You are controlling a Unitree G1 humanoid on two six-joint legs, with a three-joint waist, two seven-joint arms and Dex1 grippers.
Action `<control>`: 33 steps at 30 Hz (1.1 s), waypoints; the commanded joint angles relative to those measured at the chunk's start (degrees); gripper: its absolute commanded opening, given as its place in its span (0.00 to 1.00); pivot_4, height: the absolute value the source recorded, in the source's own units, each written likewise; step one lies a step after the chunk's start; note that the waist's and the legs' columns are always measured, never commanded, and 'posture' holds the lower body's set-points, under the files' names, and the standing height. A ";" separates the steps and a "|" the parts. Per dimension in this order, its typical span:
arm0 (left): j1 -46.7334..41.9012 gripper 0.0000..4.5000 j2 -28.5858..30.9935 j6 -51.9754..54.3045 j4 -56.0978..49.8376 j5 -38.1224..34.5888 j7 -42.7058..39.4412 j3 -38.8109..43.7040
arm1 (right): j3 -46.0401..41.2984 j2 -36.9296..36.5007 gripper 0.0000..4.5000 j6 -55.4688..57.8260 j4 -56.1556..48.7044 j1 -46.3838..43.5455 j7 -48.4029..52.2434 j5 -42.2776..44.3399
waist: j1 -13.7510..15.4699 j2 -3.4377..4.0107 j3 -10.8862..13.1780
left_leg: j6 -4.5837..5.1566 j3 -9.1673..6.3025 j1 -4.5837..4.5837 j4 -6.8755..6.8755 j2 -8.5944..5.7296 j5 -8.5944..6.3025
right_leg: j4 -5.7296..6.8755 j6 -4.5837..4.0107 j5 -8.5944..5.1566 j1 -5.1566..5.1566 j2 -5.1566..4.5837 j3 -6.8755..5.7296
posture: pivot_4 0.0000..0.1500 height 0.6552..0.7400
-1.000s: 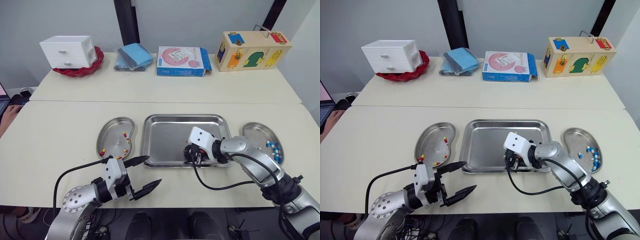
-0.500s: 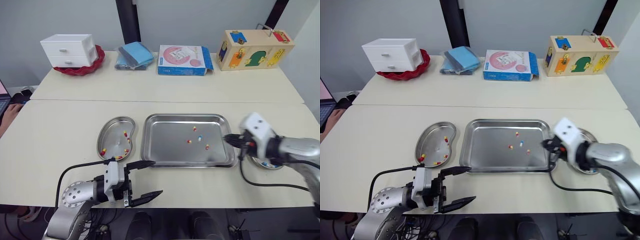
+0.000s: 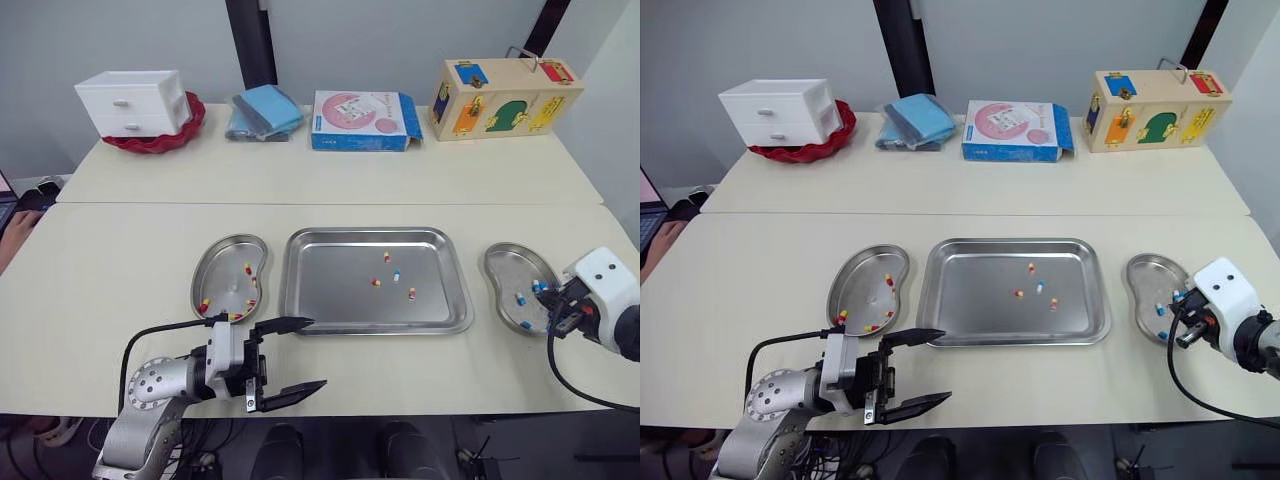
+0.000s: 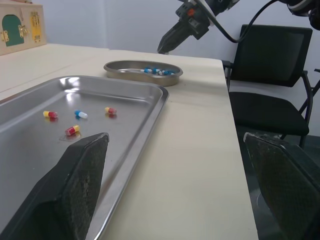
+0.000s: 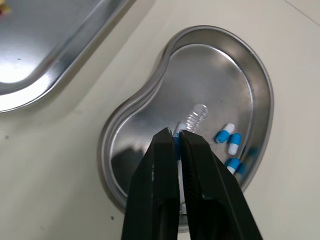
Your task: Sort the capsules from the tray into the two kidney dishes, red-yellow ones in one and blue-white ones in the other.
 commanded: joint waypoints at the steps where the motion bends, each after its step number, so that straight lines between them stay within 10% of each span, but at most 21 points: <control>1: -0.35 1.00 -0.26 -1.41 -0.25 -0.73 -0.26 -0.08 | -0.77 -0.08 0.28 -2.06 0.27 -0.21 -1.85 -1.48 | 0.00 0.00 0.00 | 0.00 0.00 0.00 0.00 0.00 0.00 | 0.00 0.00 0.00 0.00 0.00 0.00 | 1.00 1.00; 12: -0.23 1.00 -0.56 -0.96 -0.40 -0.30 2.74 0.93 | -1.27 -0.24 1.00 -5.12 1.25 -0.15 -2.19 -1.62 | 0.02 0.00 0.00 | 0.00 0.00 0.01 0.00 0.00 0.00 | 0.00 0.00 0.00 0.00 0.00 0.00 | 1.00 1.00; 33: 18.44 1.00 11.73 17.21 -0.76 -0.11 19.24 31.31 | -15.51 5.74 1.00 -44.63 12.11 22.99 22.26 4.10 | -0.04 -0.09 0.06 | 0.00 0.07 0.36 -0.03 0.02 0.00 | -0.03 -0.02 -0.05 0.30 -0.01 0.02 | 1.00 1.00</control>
